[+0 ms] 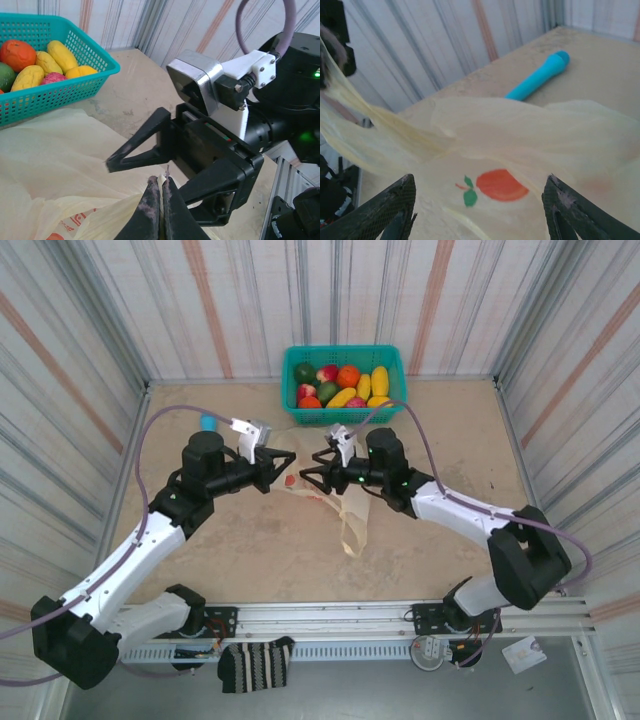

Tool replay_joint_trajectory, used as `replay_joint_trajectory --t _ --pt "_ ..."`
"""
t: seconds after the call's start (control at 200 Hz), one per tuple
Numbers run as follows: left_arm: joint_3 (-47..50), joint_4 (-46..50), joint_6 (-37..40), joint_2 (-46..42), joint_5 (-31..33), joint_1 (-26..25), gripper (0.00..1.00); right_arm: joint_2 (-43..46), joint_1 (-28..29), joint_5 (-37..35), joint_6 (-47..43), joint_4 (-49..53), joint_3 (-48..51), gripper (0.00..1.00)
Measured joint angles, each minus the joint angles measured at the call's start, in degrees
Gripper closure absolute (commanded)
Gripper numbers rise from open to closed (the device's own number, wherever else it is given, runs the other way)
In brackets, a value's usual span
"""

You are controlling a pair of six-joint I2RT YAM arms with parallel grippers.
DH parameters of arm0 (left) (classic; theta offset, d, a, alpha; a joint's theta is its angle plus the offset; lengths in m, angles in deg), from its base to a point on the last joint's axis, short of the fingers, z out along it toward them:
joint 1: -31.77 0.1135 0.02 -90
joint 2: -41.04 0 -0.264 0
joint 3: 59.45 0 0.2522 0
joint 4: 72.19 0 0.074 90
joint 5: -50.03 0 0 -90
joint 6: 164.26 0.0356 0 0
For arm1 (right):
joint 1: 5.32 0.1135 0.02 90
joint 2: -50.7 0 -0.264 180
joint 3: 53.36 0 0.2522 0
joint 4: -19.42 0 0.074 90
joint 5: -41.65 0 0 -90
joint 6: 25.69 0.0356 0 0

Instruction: Place the fake fruits into the plastic bag and tie a complex knot

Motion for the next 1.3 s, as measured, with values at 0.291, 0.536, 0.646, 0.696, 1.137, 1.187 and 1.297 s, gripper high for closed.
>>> replay_joint_trajectory --t 0.291,0.536,0.646,0.696,1.137,1.187,1.297 --pt "0.31 -0.85 -0.85 0.0 0.0 0.0 1.0 -5.05 1.03 4.28 -0.44 -11.8 -2.93 0.61" --pt "0.11 0.61 -3.48 0.0 -0.17 0.13 0.69 -7.15 0.2 7.17 -2.08 -11.72 -4.72 1.0" --pt "-1.44 4.55 -4.66 0.0 -0.42 0.31 0.6 -7.13 -0.07 8.28 -3.69 -10.23 -5.16 1.0" --pt "-2.82 6.99 -4.79 0.0 -0.44 0.39 0.6 -7.1 -0.09 8.44 -4.39 -9.49 -5.53 1.0" --pt "-14.19 22.86 -6.01 6.12 -2.8 1.14 0.6 -6.64 0.0 9.35 -8.37 -2.86 -7.52 1.0" --pt "-14.43 24.15 -6.19 6.82 -3.43 1.14 0.57 -6.64 0.0 9.29 -8.59 -2.27 -7.52 1.0" --pt "-14.93 26.16 -7.06 7.65 -4.39 0.92 0.52 -6.6 0.0 8.92 -9.16 -1.27 -7.52 1.0"
